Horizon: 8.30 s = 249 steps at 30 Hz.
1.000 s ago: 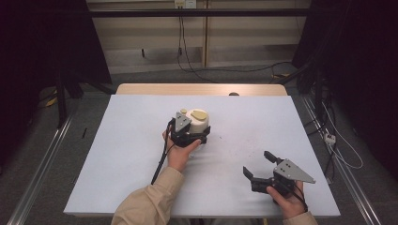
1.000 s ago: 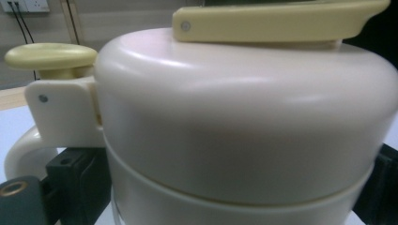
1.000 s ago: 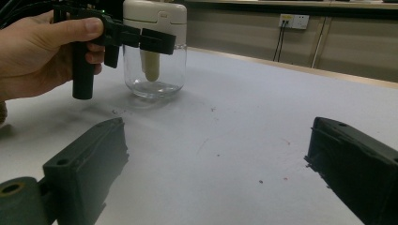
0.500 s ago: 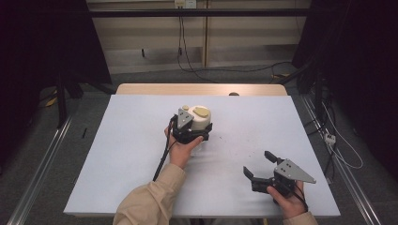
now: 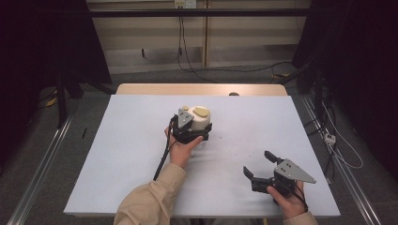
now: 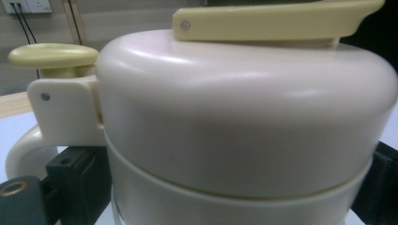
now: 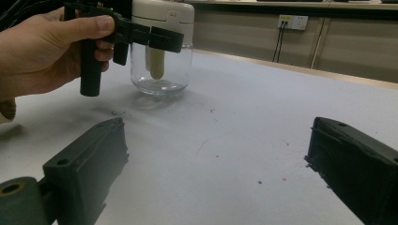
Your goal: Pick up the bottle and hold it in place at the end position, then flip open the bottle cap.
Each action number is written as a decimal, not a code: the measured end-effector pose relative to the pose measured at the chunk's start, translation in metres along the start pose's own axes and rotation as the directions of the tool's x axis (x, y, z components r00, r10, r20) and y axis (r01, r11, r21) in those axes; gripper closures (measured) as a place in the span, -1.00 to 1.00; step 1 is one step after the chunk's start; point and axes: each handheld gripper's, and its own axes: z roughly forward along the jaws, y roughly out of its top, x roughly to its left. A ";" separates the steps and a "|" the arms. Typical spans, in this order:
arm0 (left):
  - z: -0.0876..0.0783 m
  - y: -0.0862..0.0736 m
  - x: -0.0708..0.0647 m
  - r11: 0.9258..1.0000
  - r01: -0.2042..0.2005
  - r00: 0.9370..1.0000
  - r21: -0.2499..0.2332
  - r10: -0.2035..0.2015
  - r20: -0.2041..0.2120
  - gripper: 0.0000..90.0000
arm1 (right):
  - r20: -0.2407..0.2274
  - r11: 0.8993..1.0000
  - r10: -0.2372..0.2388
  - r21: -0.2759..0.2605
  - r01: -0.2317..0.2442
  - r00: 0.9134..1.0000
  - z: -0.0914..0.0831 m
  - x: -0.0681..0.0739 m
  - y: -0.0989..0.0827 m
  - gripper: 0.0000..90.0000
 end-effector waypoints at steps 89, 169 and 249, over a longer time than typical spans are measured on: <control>0.011 -0.015 -0.003 1.000 -0.025 0.999 -0.008 0.025 0.022 -0.89 | 0.000 0.999 0.020 0.038 -0.020 1.000 0.016 0.000 0.002 -0.91; 0.011 -0.016 -0.003 0.999 -0.033 0.999 -0.013 0.033 0.019 -0.88 | -0.071 0.993 0.048 0.115 -0.040 0.996 0.108 0.013 0.063 -0.58; 0.011 -0.016 -0.004 0.999 -0.037 0.999 -0.005 0.037 0.014 -0.88 | -0.127 0.984 0.018 0.178 0.005 0.992 0.147 0.018 0.093 1.00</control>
